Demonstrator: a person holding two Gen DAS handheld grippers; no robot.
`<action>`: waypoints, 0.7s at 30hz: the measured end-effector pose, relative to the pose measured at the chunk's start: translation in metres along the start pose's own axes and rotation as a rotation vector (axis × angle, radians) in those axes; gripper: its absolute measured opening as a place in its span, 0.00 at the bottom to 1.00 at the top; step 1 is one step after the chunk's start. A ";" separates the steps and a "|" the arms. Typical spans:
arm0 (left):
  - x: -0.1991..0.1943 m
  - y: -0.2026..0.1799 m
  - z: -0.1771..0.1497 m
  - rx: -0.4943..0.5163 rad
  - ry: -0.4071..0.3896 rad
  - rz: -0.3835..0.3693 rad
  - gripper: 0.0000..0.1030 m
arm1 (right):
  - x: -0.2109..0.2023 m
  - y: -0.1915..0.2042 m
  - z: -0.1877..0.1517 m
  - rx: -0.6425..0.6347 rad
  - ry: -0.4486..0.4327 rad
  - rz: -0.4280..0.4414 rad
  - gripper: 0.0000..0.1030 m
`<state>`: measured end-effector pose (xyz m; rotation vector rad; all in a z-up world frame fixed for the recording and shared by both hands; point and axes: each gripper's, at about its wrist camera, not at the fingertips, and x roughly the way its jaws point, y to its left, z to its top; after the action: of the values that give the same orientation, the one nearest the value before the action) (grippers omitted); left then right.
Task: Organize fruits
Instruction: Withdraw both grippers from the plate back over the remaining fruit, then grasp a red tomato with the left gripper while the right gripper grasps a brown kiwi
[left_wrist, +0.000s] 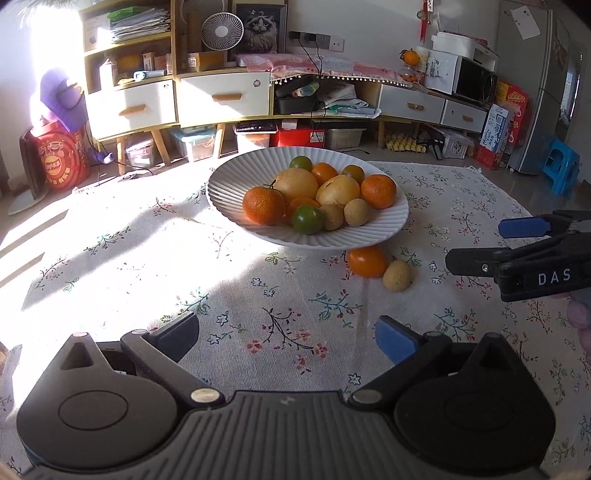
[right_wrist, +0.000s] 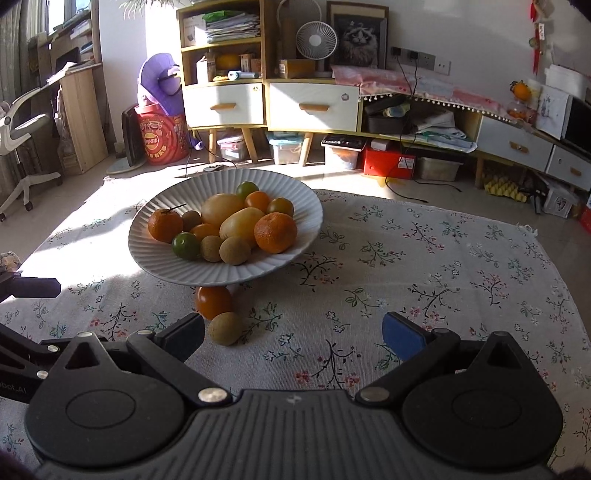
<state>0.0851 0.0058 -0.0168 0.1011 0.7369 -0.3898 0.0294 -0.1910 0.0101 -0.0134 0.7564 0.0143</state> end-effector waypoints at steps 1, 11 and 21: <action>0.001 0.001 -0.001 -0.005 -0.005 0.000 0.90 | 0.000 -0.001 -0.003 -0.003 -0.003 0.001 0.99; 0.012 0.001 -0.007 -0.006 -0.028 0.011 0.90 | 0.006 0.001 -0.026 -0.099 -0.014 0.057 0.94; 0.015 0.000 -0.007 0.018 -0.017 0.021 0.90 | 0.021 0.026 -0.020 -0.252 -0.006 0.096 0.60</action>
<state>0.0907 0.0023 -0.0321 0.1220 0.7152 -0.3764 0.0304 -0.1648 -0.0197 -0.2171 0.7450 0.2008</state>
